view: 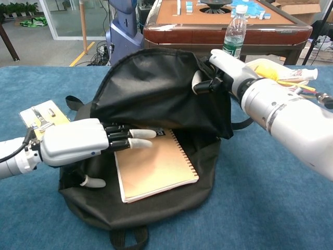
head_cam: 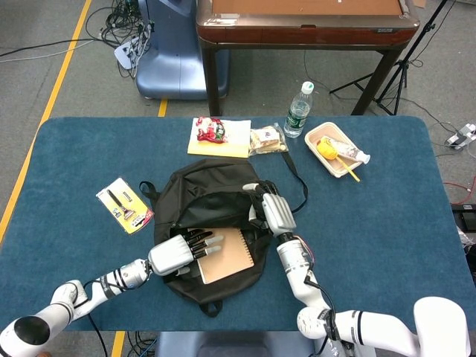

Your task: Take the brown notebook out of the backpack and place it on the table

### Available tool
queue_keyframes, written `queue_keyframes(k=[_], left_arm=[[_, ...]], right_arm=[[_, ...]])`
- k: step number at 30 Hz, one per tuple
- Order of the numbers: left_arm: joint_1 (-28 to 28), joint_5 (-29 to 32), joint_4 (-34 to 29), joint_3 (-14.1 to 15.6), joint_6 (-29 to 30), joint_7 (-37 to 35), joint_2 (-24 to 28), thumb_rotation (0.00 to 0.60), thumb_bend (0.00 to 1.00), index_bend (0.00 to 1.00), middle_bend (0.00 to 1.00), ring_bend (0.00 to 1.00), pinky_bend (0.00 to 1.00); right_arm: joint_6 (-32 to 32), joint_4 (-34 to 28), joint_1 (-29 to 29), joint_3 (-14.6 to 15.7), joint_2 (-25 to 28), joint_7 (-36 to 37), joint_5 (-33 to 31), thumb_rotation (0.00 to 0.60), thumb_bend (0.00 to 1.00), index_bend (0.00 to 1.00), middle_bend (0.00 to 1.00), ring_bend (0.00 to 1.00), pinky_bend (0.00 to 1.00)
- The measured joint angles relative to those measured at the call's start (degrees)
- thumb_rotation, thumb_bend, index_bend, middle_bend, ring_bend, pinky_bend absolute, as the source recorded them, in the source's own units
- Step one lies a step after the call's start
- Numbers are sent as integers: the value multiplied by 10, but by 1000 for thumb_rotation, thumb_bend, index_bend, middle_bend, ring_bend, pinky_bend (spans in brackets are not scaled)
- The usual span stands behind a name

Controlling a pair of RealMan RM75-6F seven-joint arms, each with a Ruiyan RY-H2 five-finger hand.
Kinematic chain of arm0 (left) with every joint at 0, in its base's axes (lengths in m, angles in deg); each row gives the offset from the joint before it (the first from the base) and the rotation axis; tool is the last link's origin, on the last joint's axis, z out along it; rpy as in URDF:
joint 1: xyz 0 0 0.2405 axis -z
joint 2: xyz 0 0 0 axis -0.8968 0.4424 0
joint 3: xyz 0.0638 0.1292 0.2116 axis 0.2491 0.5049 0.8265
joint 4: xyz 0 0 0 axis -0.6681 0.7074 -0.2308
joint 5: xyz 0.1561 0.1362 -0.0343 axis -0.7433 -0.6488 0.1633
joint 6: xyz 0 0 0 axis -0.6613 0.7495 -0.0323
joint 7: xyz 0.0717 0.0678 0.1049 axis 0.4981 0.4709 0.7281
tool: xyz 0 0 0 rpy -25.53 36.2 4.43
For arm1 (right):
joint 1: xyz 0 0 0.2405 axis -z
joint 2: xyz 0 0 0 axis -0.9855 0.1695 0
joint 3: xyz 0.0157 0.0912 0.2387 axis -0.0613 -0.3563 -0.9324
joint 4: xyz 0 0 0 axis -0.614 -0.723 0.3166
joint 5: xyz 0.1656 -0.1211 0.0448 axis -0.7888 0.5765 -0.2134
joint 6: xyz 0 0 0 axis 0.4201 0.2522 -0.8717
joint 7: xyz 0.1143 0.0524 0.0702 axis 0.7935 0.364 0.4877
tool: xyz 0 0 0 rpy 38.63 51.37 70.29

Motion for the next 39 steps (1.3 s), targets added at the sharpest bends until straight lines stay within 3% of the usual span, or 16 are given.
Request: queue_keyframes(k=[19, 29, 39], left_arm=[[11, 32, 47, 8, 1, -46, -49, 600, 169, 0, 0, 7, 33], [15, 46, 73, 8, 1, -71, -70, 600, 170, 0, 0, 7, 31], [16, 61, 95, 8, 1, -97, -86, 600, 294, 4, 0, 7, 29]], right_arm=[[-1, 5, 2, 0, 0, 0, -4, 600, 898, 584, 239, 93, 45], [0, 12, 0, 0, -4, -2, -7, 600, 909, 583, 238, 93, 45], [0, 18, -3, -2, -8, -6, -11, 600, 917, 583, 237, 93, 45]])
